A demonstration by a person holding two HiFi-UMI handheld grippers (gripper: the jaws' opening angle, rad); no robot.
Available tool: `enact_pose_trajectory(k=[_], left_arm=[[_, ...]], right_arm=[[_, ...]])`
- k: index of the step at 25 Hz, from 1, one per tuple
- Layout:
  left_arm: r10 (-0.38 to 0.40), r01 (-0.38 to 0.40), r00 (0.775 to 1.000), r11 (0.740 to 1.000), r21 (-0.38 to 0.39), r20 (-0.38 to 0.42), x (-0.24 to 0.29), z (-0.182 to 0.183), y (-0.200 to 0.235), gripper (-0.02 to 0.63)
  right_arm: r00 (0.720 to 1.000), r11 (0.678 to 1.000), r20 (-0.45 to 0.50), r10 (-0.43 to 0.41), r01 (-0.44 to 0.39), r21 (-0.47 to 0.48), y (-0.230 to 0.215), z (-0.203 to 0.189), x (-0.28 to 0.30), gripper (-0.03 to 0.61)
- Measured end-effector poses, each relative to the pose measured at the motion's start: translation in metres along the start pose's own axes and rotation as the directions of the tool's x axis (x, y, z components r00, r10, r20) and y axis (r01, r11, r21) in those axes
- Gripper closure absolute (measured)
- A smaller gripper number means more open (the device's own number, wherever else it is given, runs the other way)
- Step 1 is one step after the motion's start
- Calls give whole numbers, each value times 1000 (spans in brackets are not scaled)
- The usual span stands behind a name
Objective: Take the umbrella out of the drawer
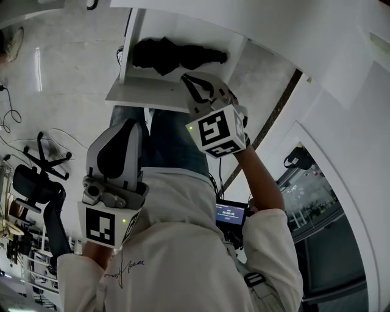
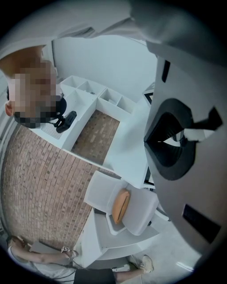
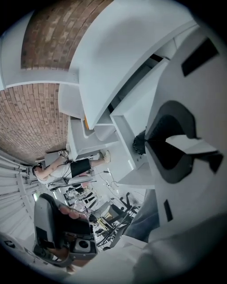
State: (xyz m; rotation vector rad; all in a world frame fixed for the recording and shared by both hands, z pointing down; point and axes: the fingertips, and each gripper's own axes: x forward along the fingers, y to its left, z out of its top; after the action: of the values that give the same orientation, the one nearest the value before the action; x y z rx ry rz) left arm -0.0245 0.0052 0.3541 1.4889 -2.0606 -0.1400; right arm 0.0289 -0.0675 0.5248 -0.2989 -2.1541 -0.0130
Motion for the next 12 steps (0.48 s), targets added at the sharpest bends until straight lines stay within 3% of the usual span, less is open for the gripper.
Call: enact_pose_trajectory(k=[12], left_arm=[[-2, 2, 1000, 1000, -4, -20, 0, -7, 2, 598]], right_arm=[[996, 998, -87, 2, -8, -65, -5, -19, 24, 551]])
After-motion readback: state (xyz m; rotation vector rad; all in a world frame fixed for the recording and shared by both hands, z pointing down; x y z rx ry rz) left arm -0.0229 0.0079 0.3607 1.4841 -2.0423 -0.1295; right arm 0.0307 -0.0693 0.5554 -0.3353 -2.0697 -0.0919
